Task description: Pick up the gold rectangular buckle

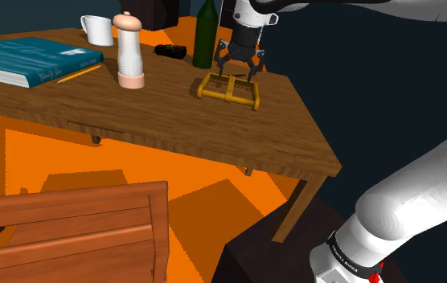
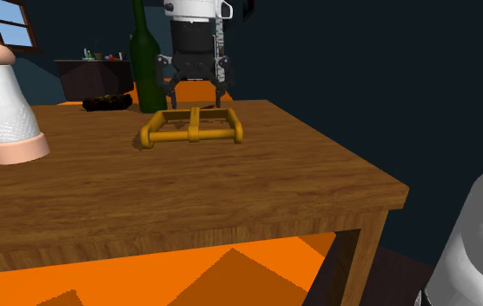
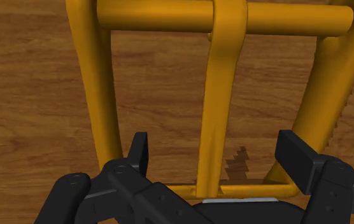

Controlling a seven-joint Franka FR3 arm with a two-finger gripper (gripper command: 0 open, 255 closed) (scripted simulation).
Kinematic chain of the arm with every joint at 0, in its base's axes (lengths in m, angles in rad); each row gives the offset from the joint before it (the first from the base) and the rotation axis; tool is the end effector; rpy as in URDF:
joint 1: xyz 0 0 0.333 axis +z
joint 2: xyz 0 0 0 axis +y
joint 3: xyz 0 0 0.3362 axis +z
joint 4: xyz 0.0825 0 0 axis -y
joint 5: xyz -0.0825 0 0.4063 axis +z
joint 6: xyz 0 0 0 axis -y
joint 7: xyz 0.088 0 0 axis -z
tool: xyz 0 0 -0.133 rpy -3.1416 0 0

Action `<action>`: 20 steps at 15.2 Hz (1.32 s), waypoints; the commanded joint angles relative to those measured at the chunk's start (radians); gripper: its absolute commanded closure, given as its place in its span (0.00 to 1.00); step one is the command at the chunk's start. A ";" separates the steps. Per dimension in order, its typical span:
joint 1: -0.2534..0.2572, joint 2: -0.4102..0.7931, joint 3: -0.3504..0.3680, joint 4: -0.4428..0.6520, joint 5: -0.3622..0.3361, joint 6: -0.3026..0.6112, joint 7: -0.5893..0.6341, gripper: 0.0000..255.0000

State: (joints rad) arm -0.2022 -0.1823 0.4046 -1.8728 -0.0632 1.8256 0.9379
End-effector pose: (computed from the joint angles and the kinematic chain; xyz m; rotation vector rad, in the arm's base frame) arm 0.5296 0.1168 0.5843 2.8819 -1.0929 0.2674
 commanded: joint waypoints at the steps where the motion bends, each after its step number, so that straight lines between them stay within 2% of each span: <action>1: -0.005 0.034 0.007 0.025 -0.014 0.005 0.041 0.00; 7: -0.004 0.031 0.008 -0.066 -0.015 0.093 0.050 0.00; 9: -0.004 0.030 0.008 -0.066 -0.015 0.093 0.050 0.00; 10: -0.003 0.028 0.007 -0.067 -0.014 0.092 0.050 1.00; 20: -0.004 0.030 0.007 -0.053 -0.014 0.080 0.049 1.00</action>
State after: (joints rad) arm -0.2057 -0.1521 0.4126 -1.9327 -0.0778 1.9124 0.9881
